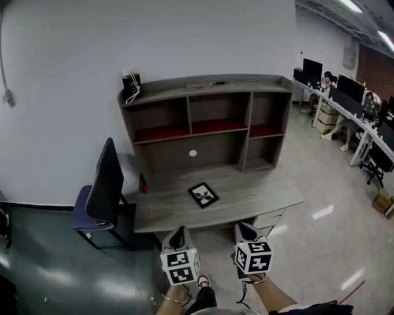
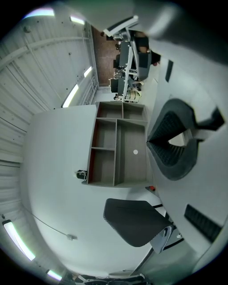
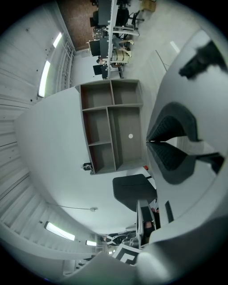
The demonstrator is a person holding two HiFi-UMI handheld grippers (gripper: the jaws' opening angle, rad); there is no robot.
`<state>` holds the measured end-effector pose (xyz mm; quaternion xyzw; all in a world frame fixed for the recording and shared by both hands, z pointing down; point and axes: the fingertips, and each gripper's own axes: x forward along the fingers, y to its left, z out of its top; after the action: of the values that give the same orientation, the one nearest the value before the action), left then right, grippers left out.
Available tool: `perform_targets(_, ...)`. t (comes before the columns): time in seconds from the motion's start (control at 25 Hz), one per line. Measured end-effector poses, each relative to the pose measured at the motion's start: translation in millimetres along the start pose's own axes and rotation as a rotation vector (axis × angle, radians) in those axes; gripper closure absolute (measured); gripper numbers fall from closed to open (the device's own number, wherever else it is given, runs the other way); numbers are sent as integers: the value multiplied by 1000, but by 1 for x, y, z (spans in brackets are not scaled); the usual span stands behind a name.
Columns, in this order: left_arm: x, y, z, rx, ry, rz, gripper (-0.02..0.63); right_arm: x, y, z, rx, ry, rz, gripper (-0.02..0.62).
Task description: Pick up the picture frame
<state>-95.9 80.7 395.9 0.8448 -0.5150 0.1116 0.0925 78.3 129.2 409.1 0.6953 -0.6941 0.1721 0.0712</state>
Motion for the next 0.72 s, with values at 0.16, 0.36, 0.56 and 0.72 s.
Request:
perform_targets(0.16,34,14,9,7,7,9,601,31,-5,12,9,-1,4,563)
perform_targets(0.36,76,24,25,16,12,1,601,69,-21,32,25,-5,-13,563)
perform_targets(0.56,115,39,48,31,4,-2,601,110,-24,56,28,-14,-13,563)
perform_targets(0.72,147,50,63,33,-4,-6,601,141,-27,73,25,-22,-12,563)
